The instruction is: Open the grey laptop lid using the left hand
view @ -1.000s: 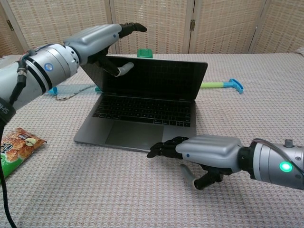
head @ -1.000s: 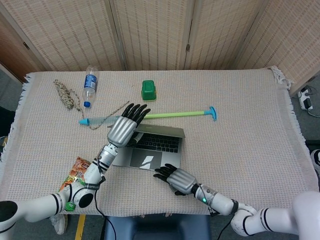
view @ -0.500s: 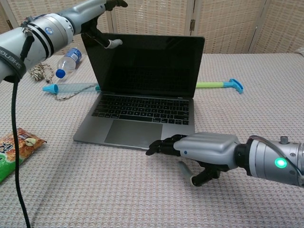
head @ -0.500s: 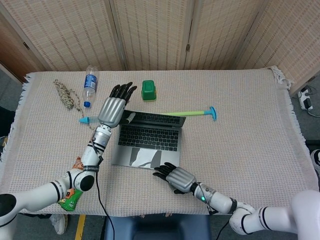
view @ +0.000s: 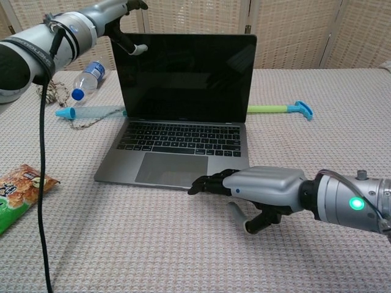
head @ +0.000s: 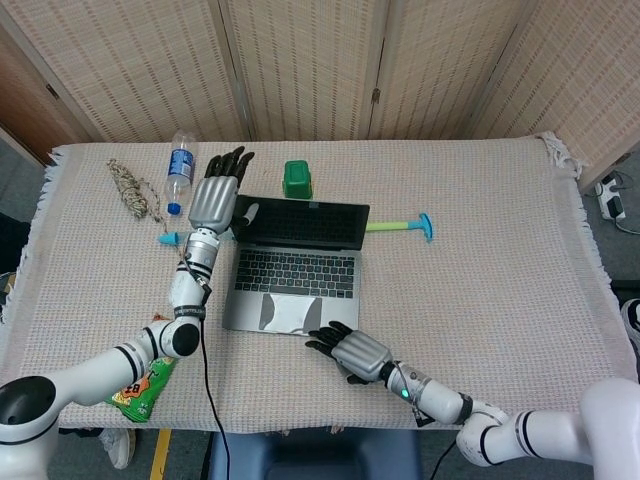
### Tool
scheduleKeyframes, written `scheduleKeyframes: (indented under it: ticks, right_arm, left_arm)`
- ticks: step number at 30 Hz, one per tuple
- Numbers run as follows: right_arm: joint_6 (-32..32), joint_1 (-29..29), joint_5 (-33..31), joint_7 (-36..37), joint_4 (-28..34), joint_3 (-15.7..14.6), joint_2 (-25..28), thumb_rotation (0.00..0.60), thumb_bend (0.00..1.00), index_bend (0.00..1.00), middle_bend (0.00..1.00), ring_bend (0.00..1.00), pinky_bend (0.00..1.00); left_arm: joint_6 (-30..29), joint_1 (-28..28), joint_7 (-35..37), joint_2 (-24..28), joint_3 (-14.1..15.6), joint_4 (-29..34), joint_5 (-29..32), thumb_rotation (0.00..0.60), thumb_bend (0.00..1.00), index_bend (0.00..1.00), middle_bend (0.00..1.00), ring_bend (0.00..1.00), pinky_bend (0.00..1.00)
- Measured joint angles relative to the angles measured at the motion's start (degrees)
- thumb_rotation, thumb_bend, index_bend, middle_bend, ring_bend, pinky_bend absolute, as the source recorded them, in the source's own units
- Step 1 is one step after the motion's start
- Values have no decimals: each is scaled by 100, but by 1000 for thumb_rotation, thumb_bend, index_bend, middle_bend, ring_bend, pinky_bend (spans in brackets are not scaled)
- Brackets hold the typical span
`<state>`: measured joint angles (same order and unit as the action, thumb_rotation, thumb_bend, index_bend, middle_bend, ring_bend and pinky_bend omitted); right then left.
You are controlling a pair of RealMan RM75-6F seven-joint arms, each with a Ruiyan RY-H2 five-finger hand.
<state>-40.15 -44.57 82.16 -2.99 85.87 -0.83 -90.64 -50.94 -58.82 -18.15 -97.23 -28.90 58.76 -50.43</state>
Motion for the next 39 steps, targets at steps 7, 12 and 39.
scheduleKeyframes:
  ticks: [7, 12, 39]
  right_arm:
    - [-1, -13, -36, -5, -22, 0, -5, 600, 921, 0, 0, 43, 0]
    - [-25, -12, -65, -35, -13, 4, -10, 600, 921, 0, 0, 43, 0]
    - [-1763, 727, 490, -604, 1013, -183, 1063, 600, 877, 0, 0, 77, 0]
  left_arm:
    - [57, -93, -78, -27, -28, -315, 334, 600, 406, 0, 3, 0, 0]
    - [101, -93, -116, 25, -26, -418, 534, 600, 406, 0, 3, 0, 0]
    - [-923, 1625, 1035, 1655, 884, 2358, -648, 600, 420, 0, 10, 0, 0]
